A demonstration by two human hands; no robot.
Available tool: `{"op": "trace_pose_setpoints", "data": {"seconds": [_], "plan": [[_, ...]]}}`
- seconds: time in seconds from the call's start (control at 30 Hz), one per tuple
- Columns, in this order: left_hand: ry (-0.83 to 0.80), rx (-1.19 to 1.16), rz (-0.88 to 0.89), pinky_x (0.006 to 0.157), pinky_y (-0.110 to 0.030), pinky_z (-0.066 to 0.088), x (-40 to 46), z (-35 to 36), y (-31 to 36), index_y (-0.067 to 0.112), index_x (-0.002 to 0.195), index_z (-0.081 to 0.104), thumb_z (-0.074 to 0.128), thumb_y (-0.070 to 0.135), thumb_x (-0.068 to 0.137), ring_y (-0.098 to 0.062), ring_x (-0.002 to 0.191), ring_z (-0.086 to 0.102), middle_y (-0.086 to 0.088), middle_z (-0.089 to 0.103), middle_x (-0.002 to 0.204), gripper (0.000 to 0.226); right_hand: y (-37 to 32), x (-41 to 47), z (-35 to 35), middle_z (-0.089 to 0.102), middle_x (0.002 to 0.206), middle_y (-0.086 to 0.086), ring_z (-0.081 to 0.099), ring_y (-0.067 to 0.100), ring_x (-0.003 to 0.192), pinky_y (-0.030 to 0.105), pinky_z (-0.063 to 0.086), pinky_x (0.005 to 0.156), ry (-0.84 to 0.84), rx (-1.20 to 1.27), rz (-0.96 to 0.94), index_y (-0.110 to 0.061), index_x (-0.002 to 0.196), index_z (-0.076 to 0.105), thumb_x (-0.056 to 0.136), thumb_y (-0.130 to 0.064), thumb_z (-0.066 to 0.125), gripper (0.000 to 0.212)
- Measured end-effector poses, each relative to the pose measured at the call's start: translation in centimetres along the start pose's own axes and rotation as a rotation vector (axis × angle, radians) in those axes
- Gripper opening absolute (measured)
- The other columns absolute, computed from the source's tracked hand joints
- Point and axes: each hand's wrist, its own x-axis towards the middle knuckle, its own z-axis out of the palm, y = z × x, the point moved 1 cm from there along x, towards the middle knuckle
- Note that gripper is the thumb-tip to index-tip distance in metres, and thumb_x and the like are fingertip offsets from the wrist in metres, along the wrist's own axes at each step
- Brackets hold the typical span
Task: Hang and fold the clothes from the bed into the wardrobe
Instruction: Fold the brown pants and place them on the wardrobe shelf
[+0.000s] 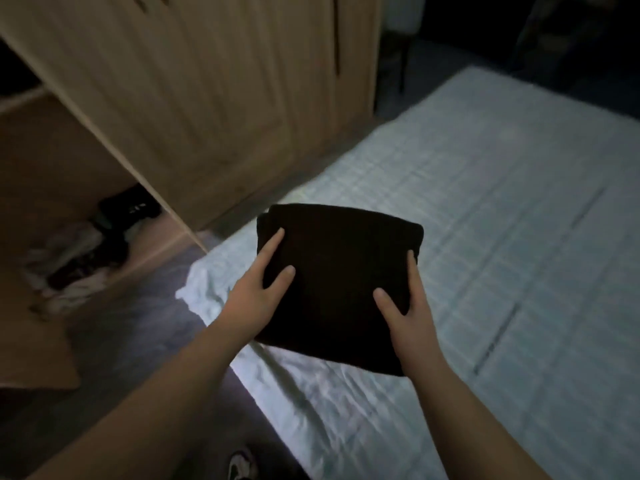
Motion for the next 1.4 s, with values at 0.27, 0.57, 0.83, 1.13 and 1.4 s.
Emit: {"op": "trace_pose_setpoints", "data": {"seconds": [0.27,0.57,0.83,1.13,1.4], "plan": [[0.427,-0.115,0.022,0.105,-0.028,0.045,-6.4,-22.0,2.0,0.063,0.143,0.029,0.056,0.04,0.098,-0.004,0.126,0.051,0.022,0.043,0.143,0.057,-13.7,1.5,19.1,0.033,0.155,-0.021,0.038,-0.006,0.137,0.035,0.037,0.116,-0.386,-0.028,-0.282,-0.051,0.153,0.015,0.096,-0.035,0.063,0.077],[0.813,-0.112,0.022,0.094,-0.003,0.029,-14.8,-41.7,-4.4,0.06,0.144,0.029,0.057,0.035,0.098,0.008,0.126,0.038,0.027,0.04,0.139,0.059,-20.7,-2.7,42.5,0.03,0.156,-0.022,0.033,-0.005,0.139,0.024,0.034,0.112,-0.681,-0.094,-0.472,-0.048,0.154,0.015,0.094,-0.036,0.062,0.077],[0.921,-0.175,0.031,0.083,0.011,0.026,-17.1,-58.4,-13.1,0.056,0.146,0.03,0.058,0.034,0.098,0.033,0.107,0.036,0.031,0.038,0.14,0.061,-22.7,-5.8,62.8,0.029,0.156,-0.026,0.03,0.0,0.143,0.045,0.031,0.119,-0.779,-0.124,-0.502,-0.058,0.149,0.018,0.092,-0.045,0.063,0.074],[0.88,-0.165,0.032,0.093,0.005,0.028,-13.3,-70.2,-19.2,0.06,0.144,0.029,0.059,0.035,0.097,0.034,0.112,0.035,0.047,0.038,0.129,0.061,-22.9,-4.2,76.0,0.035,0.151,-0.029,0.035,-0.006,0.138,0.04,0.033,0.118,-0.76,-0.126,-0.451,-0.056,0.149,0.022,0.086,-0.048,0.064,0.076],[0.912,-0.171,0.005,0.089,0.009,0.027,-4.4,-74.5,-22.9,0.058,0.144,0.032,0.06,0.032,0.097,0.036,0.113,0.032,0.047,0.038,0.13,0.06,-21.7,4.0,83.3,0.032,0.154,-0.027,0.032,-0.002,0.141,0.039,0.031,0.118,-0.746,-0.15,-0.435,-0.06,0.147,0.021,0.087,-0.047,0.064,0.075]]}}
